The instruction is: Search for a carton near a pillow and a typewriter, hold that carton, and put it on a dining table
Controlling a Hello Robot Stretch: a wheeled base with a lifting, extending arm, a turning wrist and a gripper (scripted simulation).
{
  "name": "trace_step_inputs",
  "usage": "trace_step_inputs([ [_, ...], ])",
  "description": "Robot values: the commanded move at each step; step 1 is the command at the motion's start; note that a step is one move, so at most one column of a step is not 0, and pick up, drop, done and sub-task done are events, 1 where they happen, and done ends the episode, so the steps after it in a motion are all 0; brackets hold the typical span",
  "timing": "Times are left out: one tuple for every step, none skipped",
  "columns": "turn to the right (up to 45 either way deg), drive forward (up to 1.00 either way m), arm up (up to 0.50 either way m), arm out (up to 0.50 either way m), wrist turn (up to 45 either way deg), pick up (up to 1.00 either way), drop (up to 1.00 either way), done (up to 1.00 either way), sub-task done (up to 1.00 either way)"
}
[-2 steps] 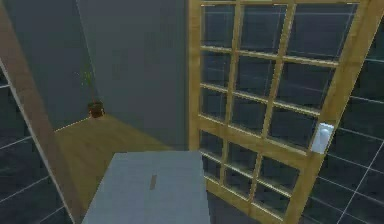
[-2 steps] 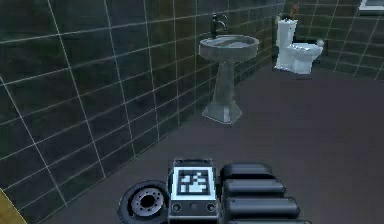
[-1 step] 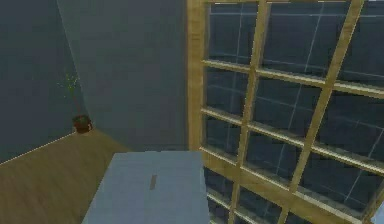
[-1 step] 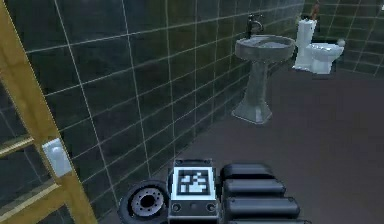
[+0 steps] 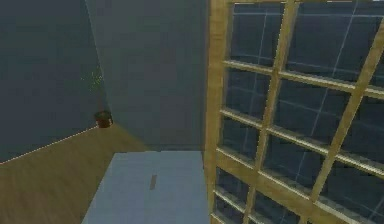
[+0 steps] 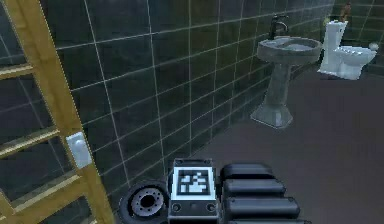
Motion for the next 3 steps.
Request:
trace_step_inputs([
  [0.0,0.45,0.00,0.00,0.0,0.00,0.00,0.00,0.00],
  [-45.0,0.00,0.00,0.00,0.0,0.00,0.00,0.00,0.00],
  [0.0,0.45,0.00,0.00,0.0,0.00,0.00,0.00,0.00],
])
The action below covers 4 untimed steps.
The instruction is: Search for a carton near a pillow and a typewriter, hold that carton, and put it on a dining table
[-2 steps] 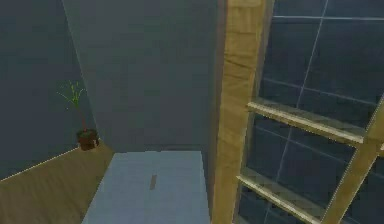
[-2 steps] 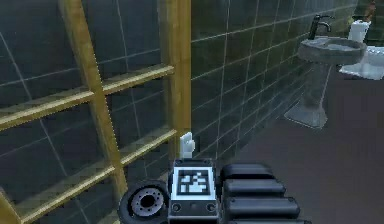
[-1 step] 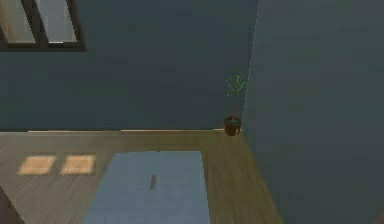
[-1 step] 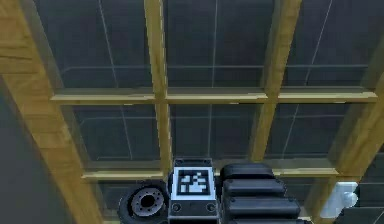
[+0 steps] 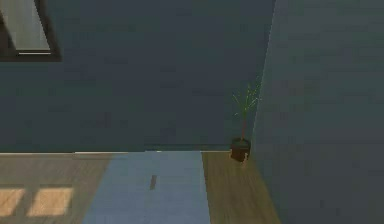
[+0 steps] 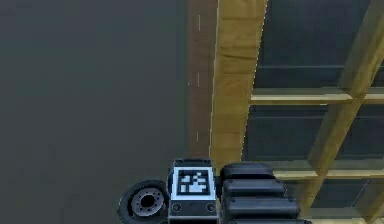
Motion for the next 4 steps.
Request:
trace_step_inputs([
  [-39.0,0.00,0.00,0.00,0.0,0.00,0.00,0.00,0.00],
  [0.0,0.40,0.00,0.00,0.0,0.00,0.00,0.00,0.00],
  [-33.0,0.00,0.00,0.00,0.0,0.00,0.00,0.00,0.00],
  [0.0,1.00,0.00,0.00,0.0,0.00,0.00,0.00,0.00],
])
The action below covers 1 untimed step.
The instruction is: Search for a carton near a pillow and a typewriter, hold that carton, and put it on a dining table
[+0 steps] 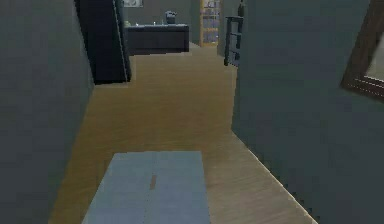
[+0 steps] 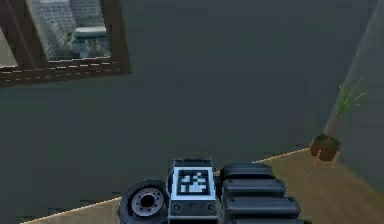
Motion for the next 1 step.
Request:
trace_step_inputs([
  [0.0,1.00,0.00,0.00,0.0,0.00,0.00,0.00,0.00],
])
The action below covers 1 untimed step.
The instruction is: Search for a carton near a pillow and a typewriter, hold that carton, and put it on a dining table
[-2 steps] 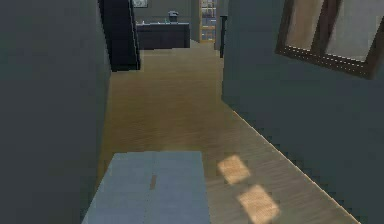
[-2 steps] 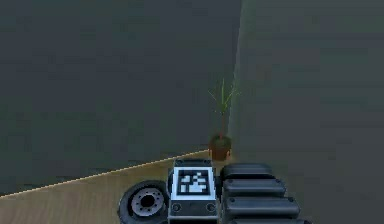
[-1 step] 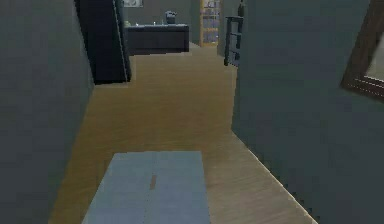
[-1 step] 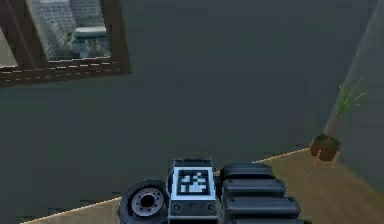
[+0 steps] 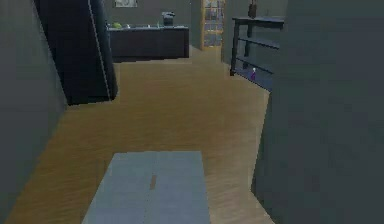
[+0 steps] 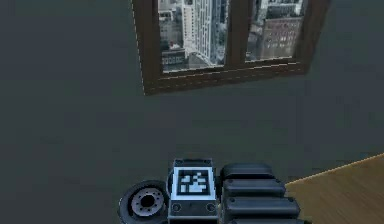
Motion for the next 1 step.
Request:
trace_step_inputs([
  [0.0,1.00,0.00,0.00,0.0,0.00,0.00,0.00,0.00],
])
